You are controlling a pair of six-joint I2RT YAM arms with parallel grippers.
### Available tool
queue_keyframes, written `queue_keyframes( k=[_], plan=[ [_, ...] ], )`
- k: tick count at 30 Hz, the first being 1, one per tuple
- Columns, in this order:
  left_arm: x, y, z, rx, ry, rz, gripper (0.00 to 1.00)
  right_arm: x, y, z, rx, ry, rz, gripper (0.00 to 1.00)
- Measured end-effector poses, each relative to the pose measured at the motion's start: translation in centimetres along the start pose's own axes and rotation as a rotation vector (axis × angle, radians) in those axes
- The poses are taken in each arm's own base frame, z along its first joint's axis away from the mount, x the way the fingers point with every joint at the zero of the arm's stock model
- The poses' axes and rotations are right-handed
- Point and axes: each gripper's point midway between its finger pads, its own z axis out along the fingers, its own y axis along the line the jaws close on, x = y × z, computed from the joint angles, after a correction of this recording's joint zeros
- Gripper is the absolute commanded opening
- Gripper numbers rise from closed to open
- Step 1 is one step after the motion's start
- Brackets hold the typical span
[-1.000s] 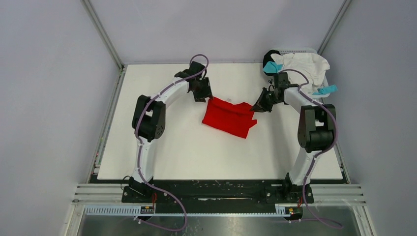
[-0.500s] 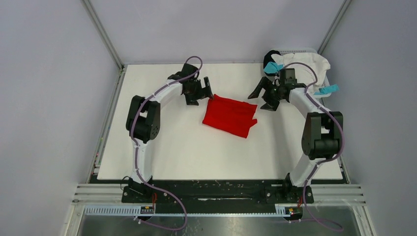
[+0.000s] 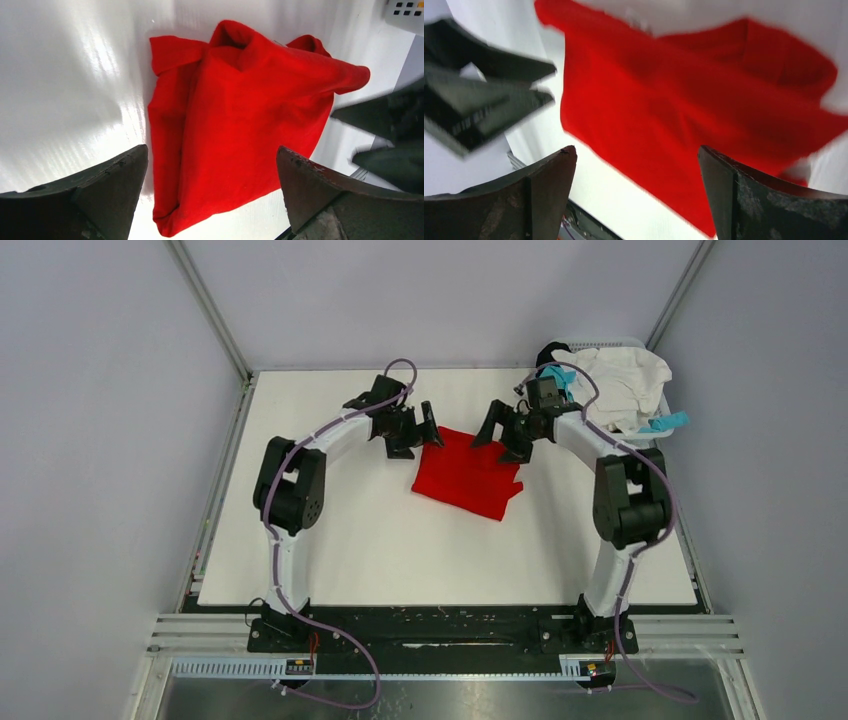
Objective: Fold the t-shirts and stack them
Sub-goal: Smooth out wrinkles on the folded tshirt, then put the neatly folded tshirt into the corner of the board with the left arm
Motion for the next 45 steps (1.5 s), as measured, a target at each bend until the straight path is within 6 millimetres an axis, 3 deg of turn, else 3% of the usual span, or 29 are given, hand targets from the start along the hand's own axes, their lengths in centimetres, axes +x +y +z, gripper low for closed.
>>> queue_keyframes(
  k=[6,11,12,14,15,16,20,23,27,30,32,35,39,45],
  plan=[
    [1.1,-0.1,1.4,-0.005,0.031,0.013,0.89,-5.1,-0.4,5.6,0.003,0.000,0.038,0.99],
    [0.9,0.4,3.9,-0.022,0.070,0.006,0.70,-6.4,-1.1,8.2,0.019,0.023,0.097,0.99],
    [0.5,0.3,4.2,-0.022,0.064,0.013,0.63,-6.2,-1.3,8.3,0.023,0.029,0.105,0.99],
    [0.4,0.3,4.6,-0.024,0.066,0.019,0.39,-5.9,-1.4,8.3,0.030,0.039,0.118,0.99],
    [0.4,0.4,4.8,-0.028,0.069,0.023,0.14,-6.0,-1.3,8.2,0.029,0.038,0.117,0.99],
    [0.6,0.3,5.0,-0.031,0.072,0.023,0.01,-6.0,-1.3,8.2,0.029,0.038,0.117,1.00],
    [1.2,0.7,5.9,-0.074,0.079,0.047,0.00,-5.4,-1.1,7.2,0.031,0.036,0.107,1.00],
    [0.9,1.1,5.7,-0.124,0.051,0.066,0.00,-5.0,-0.2,4.4,0.037,0.009,0.083,0.99],
    [0.3,2.9,4.2,-0.243,-0.007,0.108,0.00,-4.6,1.9,-2.3,0.030,-0.118,0.015,0.99],
    [-0.7,5.4,2.2,-0.350,-0.047,0.117,0.00,-4.4,2.5,-7.1,0.024,-0.235,-0.018,1.00],
    [-2.2,7.6,0.7,-0.427,-0.087,0.114,0.00,-4.0,2.0,-9.3,0.037,-0.293,-0.028,0.99],
    [-5.1,12.2,-2.1,-0.576,-0.155,0.104,0.00,-3.3,0.2,-10.7,0.087,-0.337,-0.022,0.99],
    [-8.8,17.0,-6.2,-0.734,-0.214,0.089,0.00,-2.5,-1.9,-10.5,0.146,-0.324,-0.020,0.99],
    [-17.9,22.4,-11.3,-0.861,-0.372,0.083,0.00,-2.1,-2.7,-10.3,0.173,-0.313,-0.044,1.00]
  ],
)
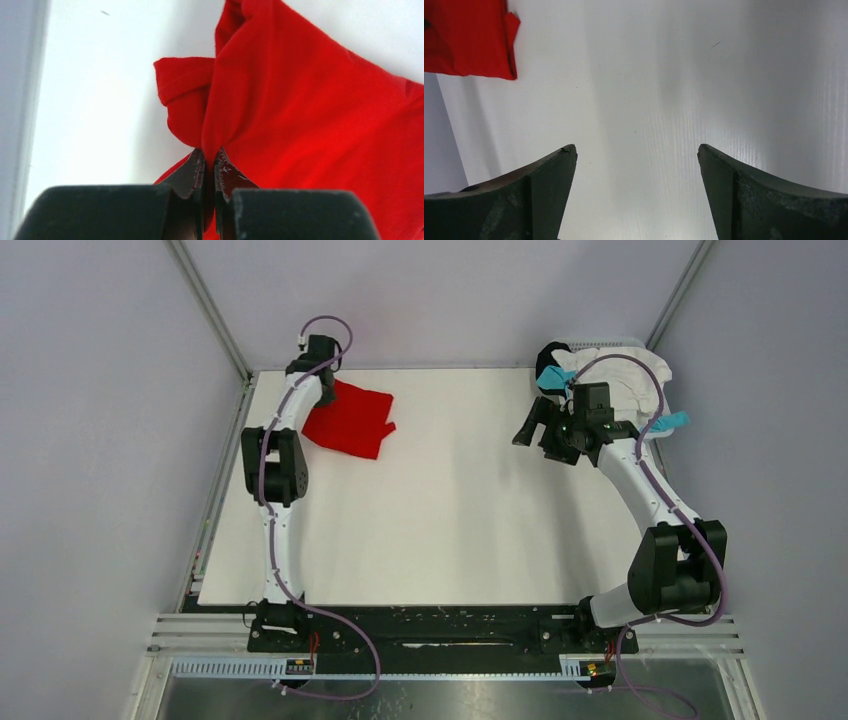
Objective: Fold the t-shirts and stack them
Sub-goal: Put the neatly folded tshirt into the corner of the board with the left arm
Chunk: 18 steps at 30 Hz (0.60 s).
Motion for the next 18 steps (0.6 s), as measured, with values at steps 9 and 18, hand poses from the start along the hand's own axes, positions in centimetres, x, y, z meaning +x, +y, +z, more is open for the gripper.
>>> queue_keyframes(
  k=[9,18],
  plan=[
    [-3.9,7.3,4.7,-0.119,-0.073,0.018,0.00,0.2,-0.8,0.2,0.029,-0.001,-0.028,1.00],
    [-7.7,9.6,4.7,-0.225,-0.201,0.151,0.29,0.8,-2.7,-0.1,0.122,0.015,-0.040,1.00]
  ],
)
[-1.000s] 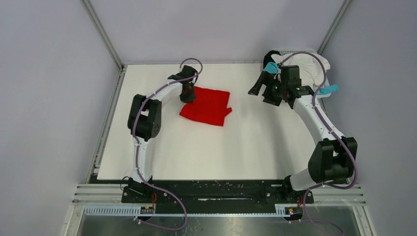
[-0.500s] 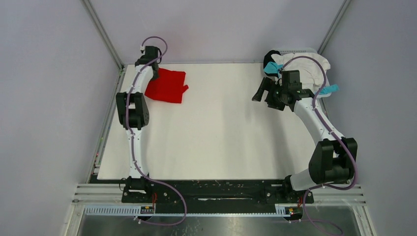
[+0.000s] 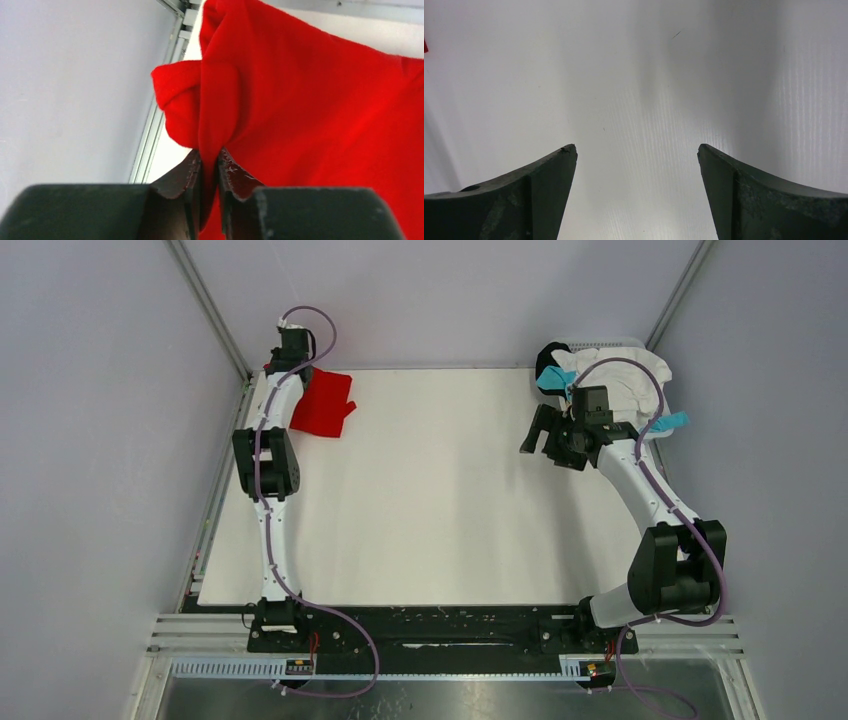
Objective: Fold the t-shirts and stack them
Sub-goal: Put the neatly folded tshirt into the corner of the board with the left arm, then reset both arms
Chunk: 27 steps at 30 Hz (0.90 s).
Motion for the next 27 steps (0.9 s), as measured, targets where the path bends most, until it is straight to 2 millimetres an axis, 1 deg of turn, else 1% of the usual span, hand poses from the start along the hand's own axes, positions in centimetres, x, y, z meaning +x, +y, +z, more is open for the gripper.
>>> queue_keyframes(
  k=[1,3,4,8,11,13,15,18,21,23,25,26,27],
  plan=[
    [-0.3,0.2,0.1,-0.012,-0.011,0.011,0.48,0.0,-0.1,0.0,0.005,0.000,-0.001,0.99],
    [-0.7,0.8,0.2,-0.037,-0.028,0.031,0.90,0.2,-0.2,0.0,0.011,0.006,-0.002,1.00],
    [-1.0,1.1,0.3,-0.052,-0.038,0.032,0.98,0.3,-0.4,0.0,0.018,0.009,-0.001,1.00],
    [-2.3,2.4,0.3,-0.121,-0.082,-0.006,0.99,0.5,-1.0,-0.2,0.052,0.013,0.001,0.99],
    [-3.1,2.6,0.0,-0.139,-0.108,-0.046,0.99,0.3,-1.3,-1.0,0.069,-0.010,0.003,1.00],
    [-3.5,2.6,-0.7,-0.136,-0.119,-0.068,0.99,0.3,-1.4,-2.0,0.075,-0.039,0.008,0.99],
    [-3.8,2.4,-2.3,-0.123,-0.125,-0.083,0.99,0.3,-1.7,-3.0,0.084,-0.072,0.017,0.99],
    [-5.1,1.7,-6.2,-0.073,-0.160,-0.115,0.99,0.9,-2.8,-4.6,0.116,-0.125,0.030,1.00],
    [-6.7,-0.1,-11.9,0.037,-0.216,-0.185,0.99,1.6,-3.9,-5.7,0.150,-0.158,0.037,1.00],
    [-7.4,-1.4,-16.0,0.134,-0.247,-0.243,0.99,2.1,-4.4,-6.0,0.161,-0.166,0.037,1.00],
    [-7.1,-2.1,-19.7,0.227,-0.259,-0.305,0.99,3.0,-4.8,-6.1,0.163,-0.162,0.037,0.99],
    [-6.5,-2.2,-21.0,0.268,-0.254,-0.332,0.99,3.5,-5.0,-6.2,0.165,-0.159,0.038,0.99],
    [-5.1,-2.1,-22.6,0.316,-0.241,-0.367,0.99,4.1,-5.3,-6.2,0.166,-0.158,0.039,0.99]
  ],
)
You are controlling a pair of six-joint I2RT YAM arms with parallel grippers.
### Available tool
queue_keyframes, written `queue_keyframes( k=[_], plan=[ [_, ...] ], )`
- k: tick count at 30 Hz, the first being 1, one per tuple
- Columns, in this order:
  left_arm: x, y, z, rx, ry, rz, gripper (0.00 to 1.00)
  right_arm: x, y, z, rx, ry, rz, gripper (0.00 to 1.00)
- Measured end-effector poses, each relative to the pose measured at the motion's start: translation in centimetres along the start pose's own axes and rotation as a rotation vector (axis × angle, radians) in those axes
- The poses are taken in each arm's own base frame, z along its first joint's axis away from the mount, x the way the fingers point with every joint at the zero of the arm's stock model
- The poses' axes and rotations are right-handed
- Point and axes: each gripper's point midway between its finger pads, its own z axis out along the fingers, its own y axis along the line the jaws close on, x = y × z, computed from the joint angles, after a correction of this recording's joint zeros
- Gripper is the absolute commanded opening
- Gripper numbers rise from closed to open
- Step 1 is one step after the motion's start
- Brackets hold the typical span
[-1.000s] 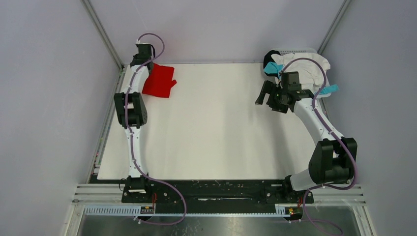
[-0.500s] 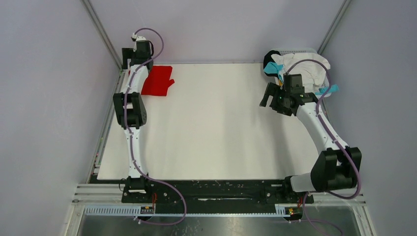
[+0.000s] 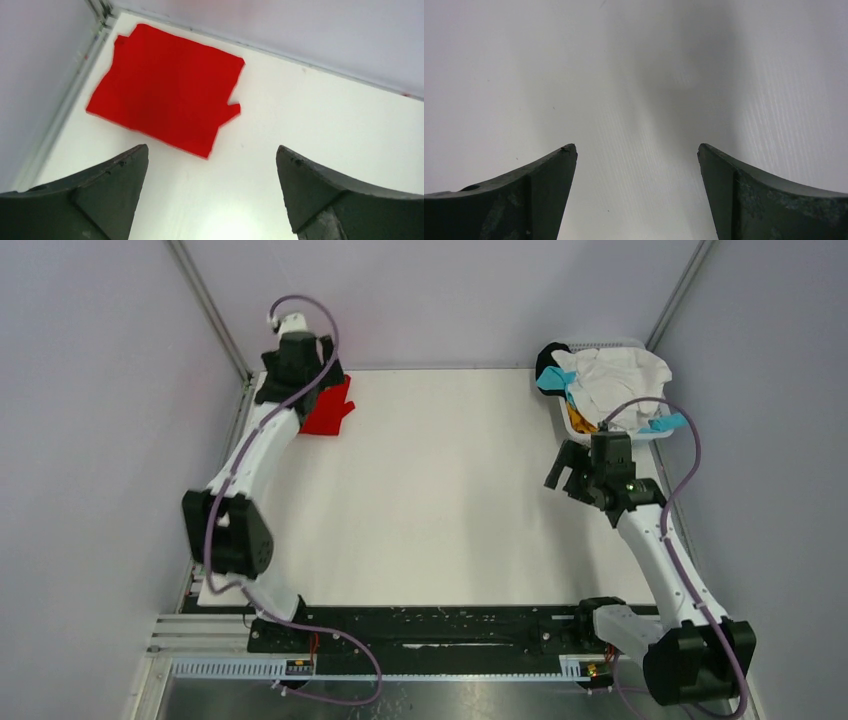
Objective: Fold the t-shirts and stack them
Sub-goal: Reset both arms
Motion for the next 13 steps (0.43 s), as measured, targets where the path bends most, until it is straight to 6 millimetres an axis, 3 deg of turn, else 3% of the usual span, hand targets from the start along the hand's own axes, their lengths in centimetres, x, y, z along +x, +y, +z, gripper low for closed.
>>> queue_keyframes(
  k=[2,7,10,13],
  plan=[
    [2.1,0.5,-3.0,0.046,0.024,-0.057,0.99,1.0,-0.5,-0.2,0.001,-0.001,0.001,1.00],
    [12.6,1.6,-10.9,0.148,0.152,-0.110,0.99,3.1,-2.2,-0.7,0.023,-0.019,0.000,0.99],
    [17.6,1.8,-13.9,0.205,0.233,-0.086,0.99,3.4,-2.7,-0.9,0.033,-0.043,0.000,0.99],
    [18.9,3.4,-15.9,0.193,0.240,-0.094,0.99,3.6,-3.0,-1.1,0.020,-0.087,0.005,1.00]
  ],
)
